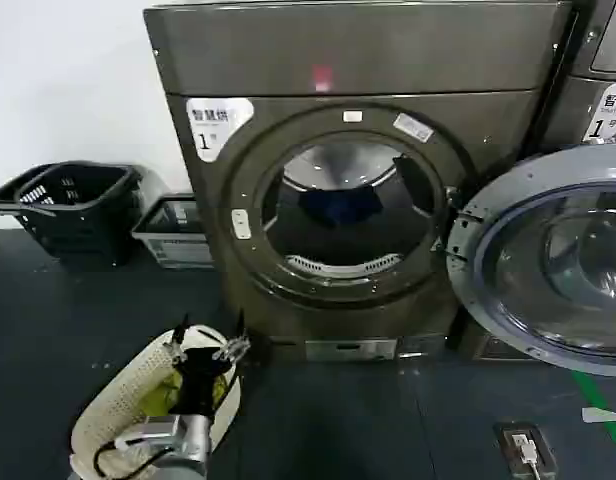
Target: Grasp the clothes from the dryer.
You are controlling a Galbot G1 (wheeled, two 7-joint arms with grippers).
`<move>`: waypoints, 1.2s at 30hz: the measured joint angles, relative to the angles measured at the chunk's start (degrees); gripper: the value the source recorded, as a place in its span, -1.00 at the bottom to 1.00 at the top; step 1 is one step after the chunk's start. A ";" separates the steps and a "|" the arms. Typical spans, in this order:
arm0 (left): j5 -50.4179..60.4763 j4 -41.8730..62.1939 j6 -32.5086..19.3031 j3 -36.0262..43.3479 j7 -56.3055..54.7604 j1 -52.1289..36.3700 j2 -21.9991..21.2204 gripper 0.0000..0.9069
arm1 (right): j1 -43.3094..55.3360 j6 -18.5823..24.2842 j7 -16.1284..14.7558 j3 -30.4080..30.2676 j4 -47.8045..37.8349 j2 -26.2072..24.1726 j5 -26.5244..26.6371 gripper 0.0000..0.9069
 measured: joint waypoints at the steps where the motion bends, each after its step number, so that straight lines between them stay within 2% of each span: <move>1: 0.30 -0.16 -0.33 0.05 0.21 0.16 -0.12 1.00 | 0.09 0.31 0.01 -0.21 0.10 0.00 0.22 1.00; 15: 2.10 -0.78 -2.54 0.34 1.65 0.45 -1.03 1.00 | 0.45 2.49 0.63 -1.12 0.77 0.03 1.97 1.00; 36: 2.45 0.14 -3.11 0.52 2.13 -0.23 -1.43 1.00 | 0.94 2.86 0.24 -1.58 0.80 -0.15 2.28 1.00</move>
